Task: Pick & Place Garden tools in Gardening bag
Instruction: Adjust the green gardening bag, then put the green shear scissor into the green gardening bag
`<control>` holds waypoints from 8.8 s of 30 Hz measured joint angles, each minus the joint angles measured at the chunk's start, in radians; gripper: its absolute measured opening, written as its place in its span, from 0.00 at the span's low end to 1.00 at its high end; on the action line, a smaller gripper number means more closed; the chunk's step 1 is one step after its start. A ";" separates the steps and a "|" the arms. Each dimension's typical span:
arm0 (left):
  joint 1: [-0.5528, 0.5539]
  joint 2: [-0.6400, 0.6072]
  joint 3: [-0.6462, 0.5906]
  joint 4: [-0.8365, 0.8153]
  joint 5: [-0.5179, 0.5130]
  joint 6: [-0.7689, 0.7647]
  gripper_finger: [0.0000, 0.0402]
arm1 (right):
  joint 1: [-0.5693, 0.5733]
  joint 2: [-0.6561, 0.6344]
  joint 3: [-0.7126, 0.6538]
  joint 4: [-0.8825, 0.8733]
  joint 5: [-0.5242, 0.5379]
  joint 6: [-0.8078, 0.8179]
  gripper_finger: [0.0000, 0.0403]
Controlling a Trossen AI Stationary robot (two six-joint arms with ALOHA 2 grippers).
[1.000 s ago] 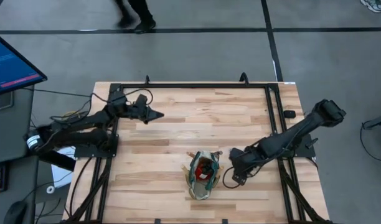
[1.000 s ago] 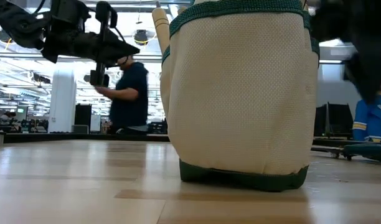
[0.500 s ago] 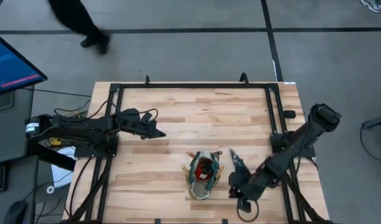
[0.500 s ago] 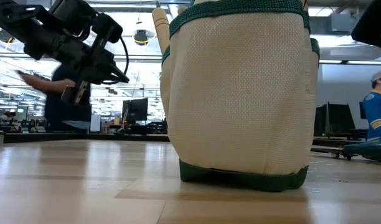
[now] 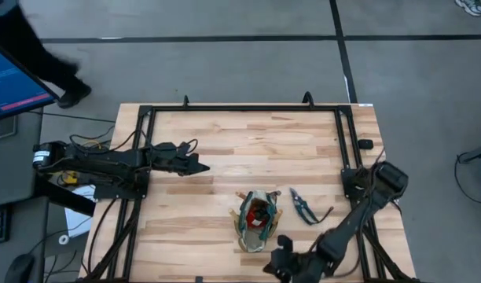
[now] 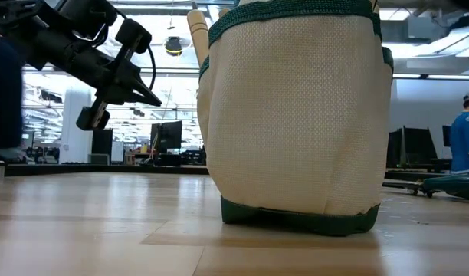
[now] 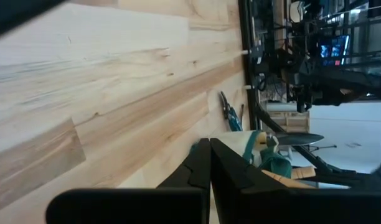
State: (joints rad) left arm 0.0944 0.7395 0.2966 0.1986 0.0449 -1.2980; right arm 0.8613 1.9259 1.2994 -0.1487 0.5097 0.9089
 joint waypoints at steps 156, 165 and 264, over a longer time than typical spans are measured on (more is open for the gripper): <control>-0.004 0.000 0.001 0.065 0.060 0.168 0.01 | -0.330 0.190 0.736 -1.232 -0.120 -0.239 0.00; -0.003 0.000 0.001 0.068 0.060 0.170 0.02 | -0.294 0.176 0.791 -1.136 -0.123 -0.287 0.00; -0.003 0.000 0.001 0.079 -0.026 0.163 0.29 | -0.255 -0.164 0.168 -1.298 -0.576 0.600 0.64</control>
State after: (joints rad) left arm 0.0910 0.7399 0.2974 0.2779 0.0185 -1.1347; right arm 0.6062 1.7621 1.4673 -1.4468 -0.0666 1.5091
